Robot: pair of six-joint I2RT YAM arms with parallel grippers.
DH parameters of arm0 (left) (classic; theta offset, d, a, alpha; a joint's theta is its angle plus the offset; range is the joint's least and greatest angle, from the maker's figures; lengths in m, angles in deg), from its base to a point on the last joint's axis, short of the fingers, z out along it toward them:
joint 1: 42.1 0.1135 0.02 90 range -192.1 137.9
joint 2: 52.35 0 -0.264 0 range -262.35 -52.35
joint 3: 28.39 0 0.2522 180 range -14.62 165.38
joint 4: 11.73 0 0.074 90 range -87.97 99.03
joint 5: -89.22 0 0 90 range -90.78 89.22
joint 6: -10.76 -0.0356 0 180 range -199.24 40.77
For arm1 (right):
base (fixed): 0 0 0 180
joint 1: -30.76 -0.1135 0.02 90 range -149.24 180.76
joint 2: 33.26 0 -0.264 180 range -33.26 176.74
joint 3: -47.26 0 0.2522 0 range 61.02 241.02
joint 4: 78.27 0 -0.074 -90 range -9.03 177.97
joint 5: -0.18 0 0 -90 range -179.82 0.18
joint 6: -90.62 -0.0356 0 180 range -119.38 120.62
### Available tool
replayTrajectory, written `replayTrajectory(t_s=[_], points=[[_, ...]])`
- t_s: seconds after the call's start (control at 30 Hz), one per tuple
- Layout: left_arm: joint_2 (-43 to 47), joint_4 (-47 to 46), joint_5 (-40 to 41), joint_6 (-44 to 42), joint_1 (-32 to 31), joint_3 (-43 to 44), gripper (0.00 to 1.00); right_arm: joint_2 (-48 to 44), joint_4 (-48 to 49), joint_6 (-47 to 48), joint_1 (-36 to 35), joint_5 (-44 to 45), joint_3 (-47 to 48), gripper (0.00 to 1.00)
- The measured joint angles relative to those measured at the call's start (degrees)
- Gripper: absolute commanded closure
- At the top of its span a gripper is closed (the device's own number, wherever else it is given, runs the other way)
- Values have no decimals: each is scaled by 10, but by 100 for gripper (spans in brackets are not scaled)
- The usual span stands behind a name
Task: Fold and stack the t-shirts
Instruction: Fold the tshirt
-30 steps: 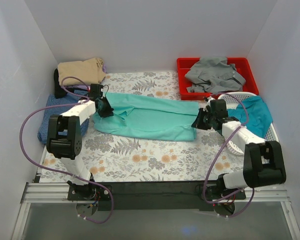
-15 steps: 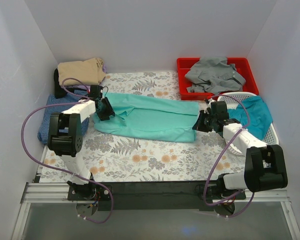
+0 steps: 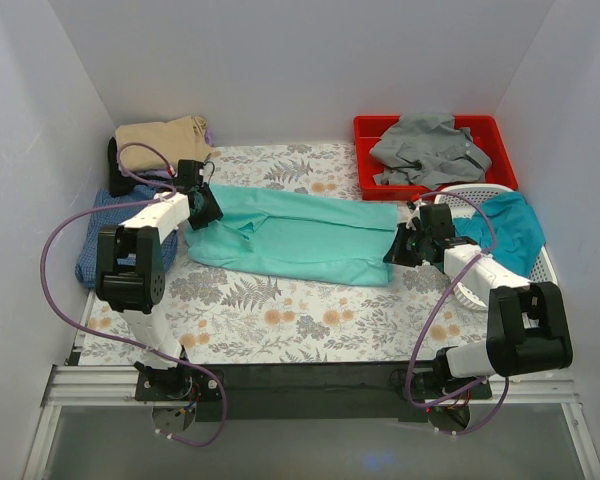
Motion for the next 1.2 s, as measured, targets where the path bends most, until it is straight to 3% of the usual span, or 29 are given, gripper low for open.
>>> replayTrajectory(t_s=[0.63,0.73,0.83,0.87,1.2], points=[[-23,-15,24,-32,-3,9,61,9,0,0,0,-6,0,99],[-56,-14,19,-35,-4,11,69,9,0,0,0,-7,0,99],[-59,-15,19,-35,-4,15,88,6,0,0,0,-6,-2,99],[-59,-14,19,-34,-4,15,100,3,-1,0,0,-6,-4,99],[-56,-12,21,-36,-4,16,100,-28,-10,-2,0,18,-27,99]])
